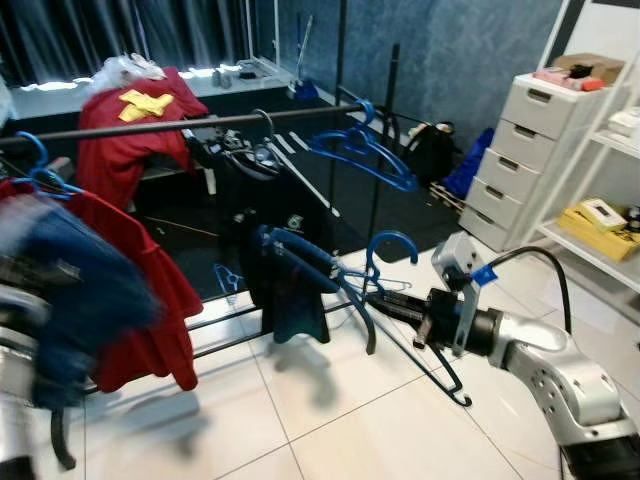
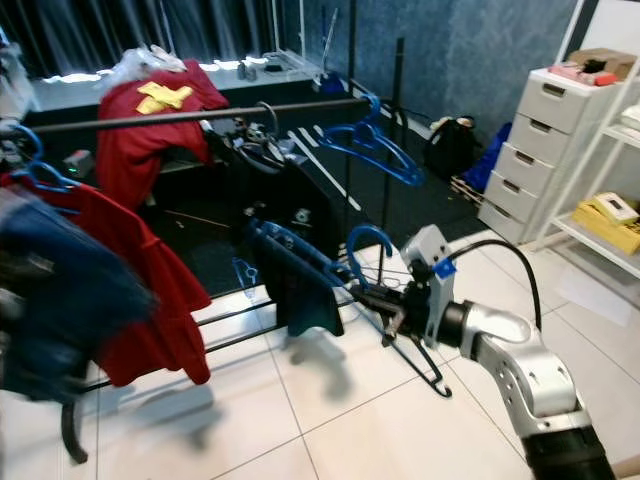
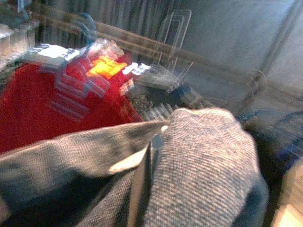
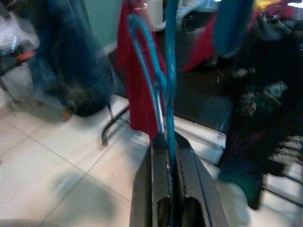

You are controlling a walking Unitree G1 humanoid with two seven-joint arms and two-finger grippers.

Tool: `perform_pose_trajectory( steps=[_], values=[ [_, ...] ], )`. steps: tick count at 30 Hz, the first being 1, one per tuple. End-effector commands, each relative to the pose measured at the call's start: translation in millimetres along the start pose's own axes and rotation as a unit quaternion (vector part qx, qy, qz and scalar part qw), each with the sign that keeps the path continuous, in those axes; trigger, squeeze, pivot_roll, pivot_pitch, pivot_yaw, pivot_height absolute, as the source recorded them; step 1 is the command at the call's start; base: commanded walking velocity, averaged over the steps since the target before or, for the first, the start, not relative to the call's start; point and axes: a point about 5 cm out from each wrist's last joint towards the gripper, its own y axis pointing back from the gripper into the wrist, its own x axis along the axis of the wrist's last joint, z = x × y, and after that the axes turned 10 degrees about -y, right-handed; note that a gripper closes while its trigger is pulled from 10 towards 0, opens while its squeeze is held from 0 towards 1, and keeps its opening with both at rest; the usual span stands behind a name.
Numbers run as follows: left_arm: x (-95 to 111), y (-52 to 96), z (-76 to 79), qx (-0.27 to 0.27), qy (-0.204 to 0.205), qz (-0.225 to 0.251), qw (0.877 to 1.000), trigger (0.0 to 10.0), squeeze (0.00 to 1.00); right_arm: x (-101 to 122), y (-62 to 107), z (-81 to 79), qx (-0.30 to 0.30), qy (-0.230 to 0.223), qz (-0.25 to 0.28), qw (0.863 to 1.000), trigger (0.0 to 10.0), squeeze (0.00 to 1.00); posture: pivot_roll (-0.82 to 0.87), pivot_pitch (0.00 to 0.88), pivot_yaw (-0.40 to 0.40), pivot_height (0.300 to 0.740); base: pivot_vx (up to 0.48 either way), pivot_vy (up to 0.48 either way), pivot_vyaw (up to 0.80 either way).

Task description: Hang hanger

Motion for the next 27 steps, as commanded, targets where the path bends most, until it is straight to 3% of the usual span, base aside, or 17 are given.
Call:
perform_pose_trajectory(
  steps=[1,2,3,4,5,6,7,15,17,19,22,24,27],
  values=[
    [-4,-0.8,17.8,-0.027,-0.007,-0.01,1.0,10.0,0.0,-2,-2.3,3.3,-0.027,0.0,0.003,1.0,10.0,0.0,-0.1,0.027,0.014,0.74,0.0,0.0,0.0],
    [-4,-0.8,17.8,-0.027,-0.007,-0.01,1.0,10.0,0.0,-2,-2.3,3.3,-0.027,0.0,0.003,1.0,10.0,0.0,-0.1,0.027,0.014,0.74,0.0,0.0,0.0],
    [-29,15.0,49.1,-0.037,0.022,-0.062,0.997,10.0,0.0,-7,-18.7,-2.4,-0.06,-0.032,0.036,0.997,10.0,0.0,-0.09,0.041,0.007,0.74,0.0,0.0,0.0],
    [-29,15.0,49.1,-0.037,0.022,-0.062,0.997,10.0,0.0,-7,-18.7,-2.4,-0.06,-0.032,0.036,0.997,10.0,0.0,-0.09,0.041,0.007,0.74,0.0,0.0,0.0],
    [-43,25.9,78.7,-0.051,0.044,-0.099,0.993,10.0,0.0,-21,-32.4,-9.2,-0.096,-0.056,0.048,0.993,10.0,0.0,-0.08,0.051,0.016,0.74,0.0,0.0,0.0],
    [-43,25.9,78.7,-0.051,0.044,-0.099,0.993,10.0,0.0,-21,-32.4,-9.2,-0.096,-0.056,0.048,0.993,10.0,0.0,-0.08,0.051,0.016,0.74,0.0,0.0,0.0],
    [-49,33.7,96.6,-0.062,0.043,-0.124,0.989,10.0,0.0,-36,-38.5,-12.2,-0.131,-0.067,0.042,0.988,10.0,0.0,-0.08,0.057,0.028,0.74,0.0,0.0,0.0],
    [-59,38.4,103.7,-0.049,0.033,-0.159,0.985,10.0,0.0,-57,-42.1,-4.6,-0.182,-0.09,0.026,0.979,10.0,0.0,-0.06,0.08,0.02,0.74,0.0,0.0,0.0],
    [-55,42.5,111.5,-0.072,-0.007,-0.154,0.986,10.0,0.0,-56,-43.8,-6.8,-0.182,-0.086,0.027,0.979,10.0,0.0,-0.05,0.098,0.025,0.74,0.0,0.0,0.0],
    [-54,45.5,113.5,-0.077,-0.015,-0.152,0.985,10.0,0.0,-56,-44.4,-8.6,-0.182,-0.083,0.029,0.979,10.0,0.0,-0.05,0.098,0.025,0.74,0.0,0.0,0.0],
    [-53,49.1,112.3,-0.071,-0.008,-0.156,0.985,10.0,0.0,-55,-40.5,-7.4,-0.193,-0.089,0.035,0.976,10.0,0.0,-0.05,0.123,0.016,0.74,0.0,0.0,0.0],
    [-48,52.1,105.9,-0.03,0.011,-0.164,0.986,10.0,0.0,-51,-31.3,-4.0,-0.213,-0.086,0.048,0.972,10.0,0.0,-0.06,0.112,0.021,0.74,0.0,0.0,0.0],
    [-35,50.7,108.5,-0.027,-0.01,-0.138,0.99,10.0,0.0,-46,-29.4,-4.5,-0.21,-0.057,0.051,0.975,10.0,0.0,-0.07,0.108,0.029,0.74,0.0,0.0,0.0]
  ],
)
